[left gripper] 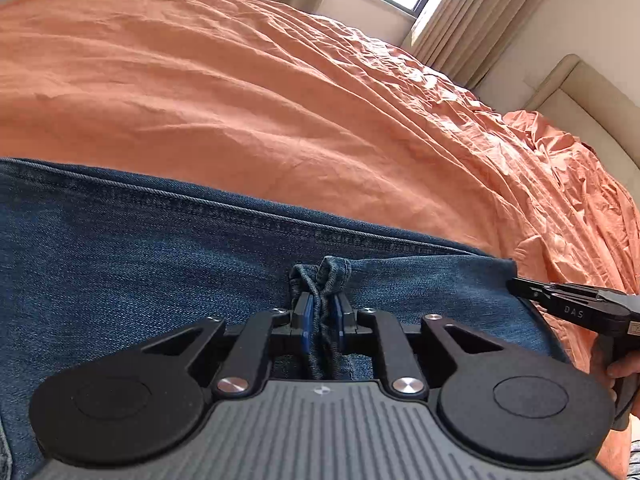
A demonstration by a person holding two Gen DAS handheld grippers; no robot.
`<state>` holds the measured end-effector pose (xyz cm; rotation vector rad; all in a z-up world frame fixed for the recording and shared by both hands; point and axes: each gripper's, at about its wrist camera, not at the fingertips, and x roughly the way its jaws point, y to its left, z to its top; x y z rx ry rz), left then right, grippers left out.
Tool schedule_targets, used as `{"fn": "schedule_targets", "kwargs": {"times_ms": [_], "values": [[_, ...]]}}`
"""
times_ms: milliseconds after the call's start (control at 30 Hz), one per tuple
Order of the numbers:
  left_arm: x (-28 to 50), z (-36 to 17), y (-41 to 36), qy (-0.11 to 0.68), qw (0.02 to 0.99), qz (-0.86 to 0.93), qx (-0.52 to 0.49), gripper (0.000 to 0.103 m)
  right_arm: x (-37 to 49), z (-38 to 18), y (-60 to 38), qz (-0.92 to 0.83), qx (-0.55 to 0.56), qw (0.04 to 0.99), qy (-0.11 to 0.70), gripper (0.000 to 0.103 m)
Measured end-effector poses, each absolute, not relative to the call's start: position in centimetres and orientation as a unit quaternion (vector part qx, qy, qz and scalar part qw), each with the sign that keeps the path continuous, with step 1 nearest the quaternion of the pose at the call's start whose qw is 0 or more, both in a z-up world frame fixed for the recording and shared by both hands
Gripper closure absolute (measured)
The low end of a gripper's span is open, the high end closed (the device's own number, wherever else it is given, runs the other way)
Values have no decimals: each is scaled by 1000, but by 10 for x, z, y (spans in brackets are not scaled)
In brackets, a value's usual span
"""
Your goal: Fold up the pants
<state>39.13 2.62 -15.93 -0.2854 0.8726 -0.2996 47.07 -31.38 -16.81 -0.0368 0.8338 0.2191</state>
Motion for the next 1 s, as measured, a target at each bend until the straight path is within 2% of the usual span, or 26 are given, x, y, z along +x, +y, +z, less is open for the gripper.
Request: {"fn": "schedule_targets", "kwargs": {"times_ms": [300,500,733,867,1000], "values": [[316,-115,9,388,904,-152,-95,82,366,-127,-319,154,-23,908,389,95],[280,-129,-6,417,896,-144,-55,85,314,-146,-317,168,-16,902,398,96],[279,-159,0,445,884,-108,-92,82,311,-177,-312,161,-19,896,415,98],[276,-155,-2,443,886,-95,-94,81,316,-174,-309,157,-25,886,435,98],[259,-136,3,427,894,-81,-110,77,316,-156,-291,155,-90,881,438,95]]}}
